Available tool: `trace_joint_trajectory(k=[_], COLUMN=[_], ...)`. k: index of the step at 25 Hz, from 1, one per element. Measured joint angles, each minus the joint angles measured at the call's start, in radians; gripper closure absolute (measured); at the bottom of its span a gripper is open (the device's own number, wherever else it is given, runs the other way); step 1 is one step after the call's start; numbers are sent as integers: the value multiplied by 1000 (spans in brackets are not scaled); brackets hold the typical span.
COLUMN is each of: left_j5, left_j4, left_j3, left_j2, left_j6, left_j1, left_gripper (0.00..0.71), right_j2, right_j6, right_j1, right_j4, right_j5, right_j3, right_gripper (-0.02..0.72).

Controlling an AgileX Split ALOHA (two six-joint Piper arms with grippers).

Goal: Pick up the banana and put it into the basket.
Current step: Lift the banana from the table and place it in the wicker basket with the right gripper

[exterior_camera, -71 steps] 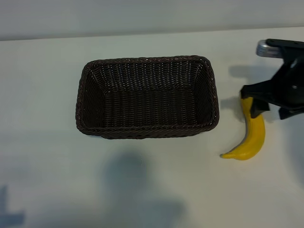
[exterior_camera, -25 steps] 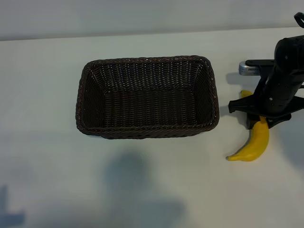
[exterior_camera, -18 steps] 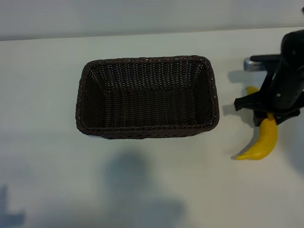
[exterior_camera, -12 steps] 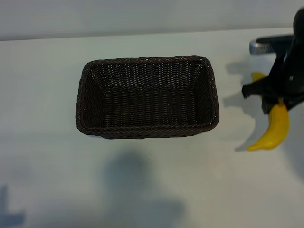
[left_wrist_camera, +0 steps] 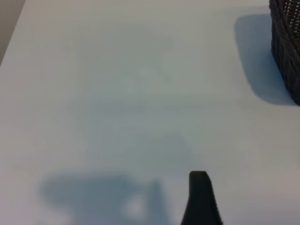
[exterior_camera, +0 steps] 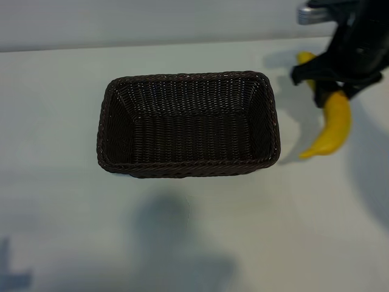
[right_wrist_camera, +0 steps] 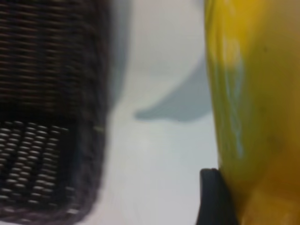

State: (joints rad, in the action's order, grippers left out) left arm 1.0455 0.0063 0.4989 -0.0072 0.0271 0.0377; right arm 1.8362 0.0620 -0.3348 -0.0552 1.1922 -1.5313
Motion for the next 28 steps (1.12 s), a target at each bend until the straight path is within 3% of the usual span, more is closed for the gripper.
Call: trace_joint_trajectory(k=[6,10,13,17,23,25,28], left_j5=[0,0,0,0,0,0,0], left_j4=[0,-6,0,-6,-6,-6,-6], left_j3=[0,0,0,0,0,0,0], left_j2=[0,0,0,0,0,0,0], left_j6=[-2,-1,-1,-1,-1,-1,-1], left_j1=[0,0,0,0,0,0,0], left_gripper=[181,181,181,181,181,181,181], right_j2=[108,162,166,166,166,166,166], right_j6=[-7,-73,-196,-414,-816,-889,-921], right_j1=[-142,-229,-285,-360,-448,-473,-483], right_j4=[-5,-4,23,113,155,152,146], right_j5=[30,29,17,-34,-129,-152,-176], right_j3=[-182,-262,-273,-274,-274,-274,-274], right_gripper=[269,269,269,269,269,269,269])
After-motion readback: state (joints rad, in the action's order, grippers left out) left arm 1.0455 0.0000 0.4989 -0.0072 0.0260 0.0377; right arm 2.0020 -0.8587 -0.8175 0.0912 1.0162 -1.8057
